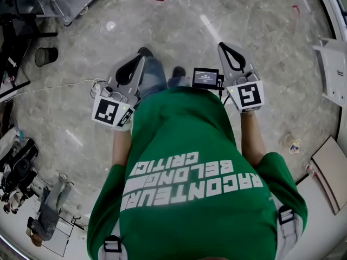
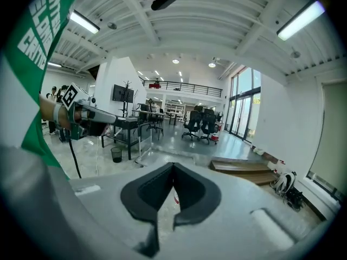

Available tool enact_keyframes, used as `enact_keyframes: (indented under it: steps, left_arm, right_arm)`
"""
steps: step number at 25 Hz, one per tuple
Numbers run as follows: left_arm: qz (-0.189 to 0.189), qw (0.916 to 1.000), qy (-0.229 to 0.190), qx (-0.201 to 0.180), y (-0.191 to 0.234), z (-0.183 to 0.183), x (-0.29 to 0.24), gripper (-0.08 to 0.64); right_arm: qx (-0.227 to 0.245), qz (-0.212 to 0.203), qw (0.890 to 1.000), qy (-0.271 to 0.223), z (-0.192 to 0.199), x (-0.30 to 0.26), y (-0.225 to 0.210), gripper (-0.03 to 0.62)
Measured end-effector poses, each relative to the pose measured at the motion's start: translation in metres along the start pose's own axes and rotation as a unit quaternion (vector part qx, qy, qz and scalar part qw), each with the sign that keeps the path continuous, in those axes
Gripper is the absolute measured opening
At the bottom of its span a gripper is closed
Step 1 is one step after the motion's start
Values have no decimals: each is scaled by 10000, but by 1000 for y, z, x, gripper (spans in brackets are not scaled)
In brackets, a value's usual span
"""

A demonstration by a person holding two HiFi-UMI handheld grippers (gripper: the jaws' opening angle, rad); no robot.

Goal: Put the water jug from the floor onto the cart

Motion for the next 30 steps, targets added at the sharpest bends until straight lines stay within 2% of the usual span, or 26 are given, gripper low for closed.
enact_keyframes:
  steps: [7, 15, 20, 24, 30]
  left_arm:
    - [-11, 9999, -103, 22, 71, -21, -21, 15]
    - [73, 9997, -210, 103, 154, -54, -41, 15]
    - [130, 9995, -160, 247, 219, -63, -31, 15]
    - [247, 9990, -87, 368, 248, -52, -38, 15]
    - [340, 9981, 21, 513, 273, -53, -52, 15]
  right_arm:
    - [-68, 196, 9985, 514, 5, -52, -18, -8]
    - [177, 241, 9978, 590, -35, -129, -35, -8]
    - [307, 31, 9976, 616, -61, -190, -12, -8]
    - [468, -107, 9960, 754, -72, -204, -11, -8]
    - [369, -37, 9944, 994, -70, -216, -23, -8]
Point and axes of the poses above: the fingertips, and each gripper's own axes: x backward along the fingers, y to its left, z out of its underside, the point moved 8 cm from there along x, backward along the fingers, and after that the axes turned 10 degrees about x, right-handed, at the moved point
